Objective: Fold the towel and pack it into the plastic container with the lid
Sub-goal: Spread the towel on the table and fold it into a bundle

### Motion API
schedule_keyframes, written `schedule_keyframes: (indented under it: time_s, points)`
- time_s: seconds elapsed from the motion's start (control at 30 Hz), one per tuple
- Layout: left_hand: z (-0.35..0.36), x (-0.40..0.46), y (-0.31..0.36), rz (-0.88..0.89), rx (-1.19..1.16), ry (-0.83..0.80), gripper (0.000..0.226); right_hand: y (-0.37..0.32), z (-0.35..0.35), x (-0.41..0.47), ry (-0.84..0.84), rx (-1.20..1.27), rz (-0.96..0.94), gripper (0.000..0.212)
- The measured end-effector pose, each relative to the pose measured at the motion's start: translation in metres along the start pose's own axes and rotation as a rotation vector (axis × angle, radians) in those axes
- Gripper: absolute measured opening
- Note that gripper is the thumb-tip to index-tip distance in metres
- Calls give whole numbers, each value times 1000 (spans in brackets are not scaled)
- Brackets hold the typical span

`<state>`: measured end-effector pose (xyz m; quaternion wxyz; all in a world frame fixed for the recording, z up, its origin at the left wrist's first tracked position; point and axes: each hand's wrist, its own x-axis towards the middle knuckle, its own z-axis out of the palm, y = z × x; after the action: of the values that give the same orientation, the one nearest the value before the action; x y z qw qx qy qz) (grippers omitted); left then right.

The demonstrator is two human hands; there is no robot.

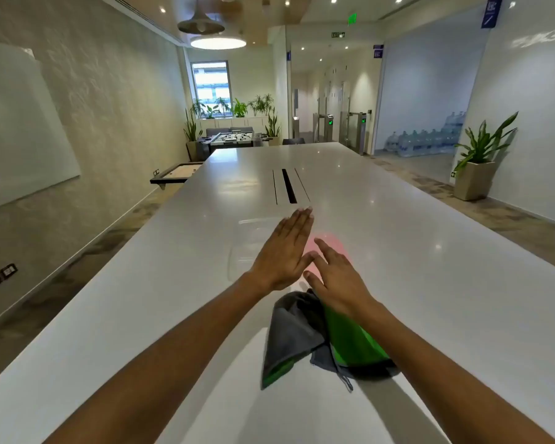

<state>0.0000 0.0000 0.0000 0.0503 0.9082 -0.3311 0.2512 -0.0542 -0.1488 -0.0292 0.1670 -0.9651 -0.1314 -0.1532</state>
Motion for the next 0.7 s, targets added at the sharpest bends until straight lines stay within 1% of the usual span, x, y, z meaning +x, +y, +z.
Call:
schedule_keyframes:
  time_s: [0.13,0.27,0.4,0.53,0.7]
  points:
    - [12,-20,8,-45,8,-97,78,1,10,-17,-53,16,-21,49]
    - [25,-42,11,-69,-80,-200,68,4,22,-31,-120,7,-60,48]
    - [31,-59,21,-103,-145,-311,64,5,29,-45,-168,-18,-80,49]
    - [31,-69,25,-151,-214,-400,64,6,29,-56,-168,-7,-99,51]
    - [33,-81,22,-134,-263,-453,58,8,24,-66,-157,9,-113,47]
